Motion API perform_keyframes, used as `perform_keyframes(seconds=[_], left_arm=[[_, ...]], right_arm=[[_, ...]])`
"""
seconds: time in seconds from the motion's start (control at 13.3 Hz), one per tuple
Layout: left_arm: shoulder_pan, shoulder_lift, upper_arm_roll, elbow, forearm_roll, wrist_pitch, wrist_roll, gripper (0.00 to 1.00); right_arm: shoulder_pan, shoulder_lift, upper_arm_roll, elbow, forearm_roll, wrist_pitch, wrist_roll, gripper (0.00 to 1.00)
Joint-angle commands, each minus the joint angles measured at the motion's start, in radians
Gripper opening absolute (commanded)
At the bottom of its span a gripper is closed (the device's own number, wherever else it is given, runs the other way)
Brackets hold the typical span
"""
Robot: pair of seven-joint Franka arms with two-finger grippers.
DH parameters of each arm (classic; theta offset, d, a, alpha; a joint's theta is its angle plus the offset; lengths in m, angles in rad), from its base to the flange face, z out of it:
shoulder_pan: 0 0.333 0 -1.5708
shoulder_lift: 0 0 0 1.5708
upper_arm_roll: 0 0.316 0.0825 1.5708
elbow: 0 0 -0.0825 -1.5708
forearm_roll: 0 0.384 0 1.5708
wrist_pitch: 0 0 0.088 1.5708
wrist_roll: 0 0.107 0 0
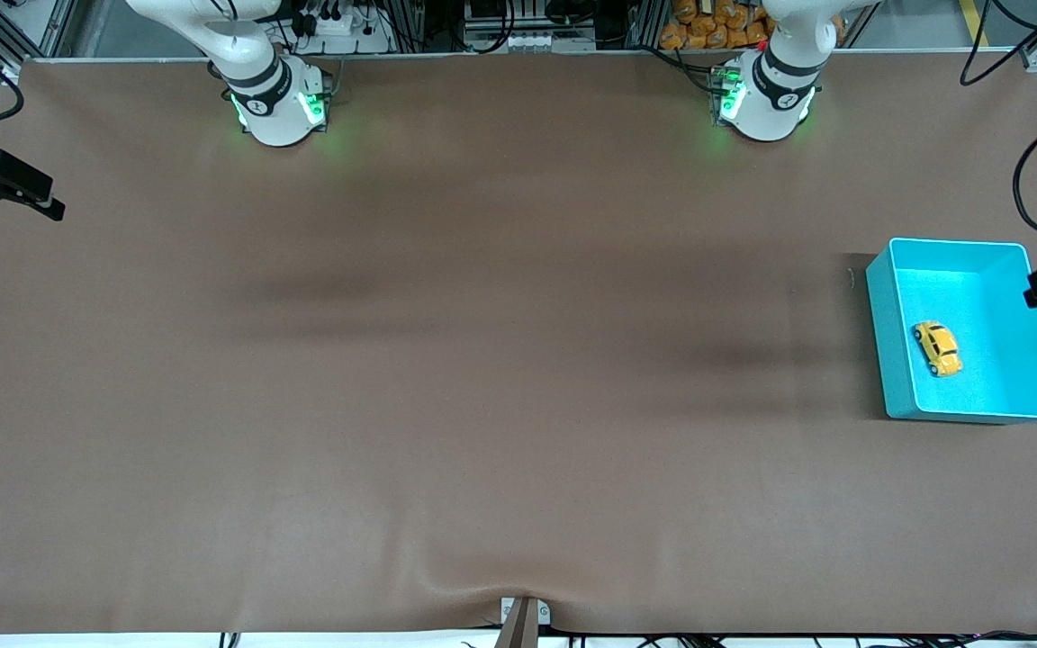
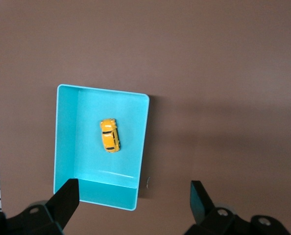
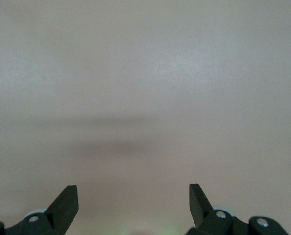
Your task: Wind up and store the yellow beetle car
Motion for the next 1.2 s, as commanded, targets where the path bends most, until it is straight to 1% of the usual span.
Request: perform_keyframes(seconds=[0.0,0.07,0.22,0.38,0.45,0.53,0.6,1.12], left_arm=[[-0.014,-0.047,-0.049,0.001,-0.020,-0.051,0.008,1.00],[-0.039,-0.061,-0.048,0.001,-0.031,-0.094,0.002,1.00],[-0.092,-0.099,-0.049,-0.001,-0.039,-0.119,-0.108,1.00],[-0.141,-0.113,-0.055,-0.001,-0.039,-0.165,-0.130,1.00],[-0.161,-0.121,-0.054,-0.001,-0.053,-0.174,-0.131,1.00],[-0.176,-0.125,-0.054,-0.002,-0.092,-0.174,-0.130,1.00],[-0.176,-0.127,-0.054,-0.007,-0.118,-0.177,-0.130,1.00],[-0.178,-0.133,-0.054,-0.007,-0.126,-0.223,-0.130,1.00]], right_arm=[[-0.015,-0.004,0.011,0.011,-0.011,-0.011,0.004,1.00],[-0.015,-0.002,0.011,0.012,-0.013,-0.010,0.003,1.00],[-0.015,0.001,0.011,0.018,-0.013,-0.008,0.003,1.00],[-0.015,0.002,0.011,0.023,-0.013,-0.008,0.003,1.00],[-0.015,0.002,0.011,0.023,-0.013,-0.008,0.003,1.00],[-0.015,0.002,0.013,0.024,-0.013,-0.008,0.003,1.00],[-0.015,0.002,0.013,0.024,-0.013,-0.008,0.001,1.00],[-0.010,0.013,0.013,0.035,-0.019,0.001,0.001,1.00]])
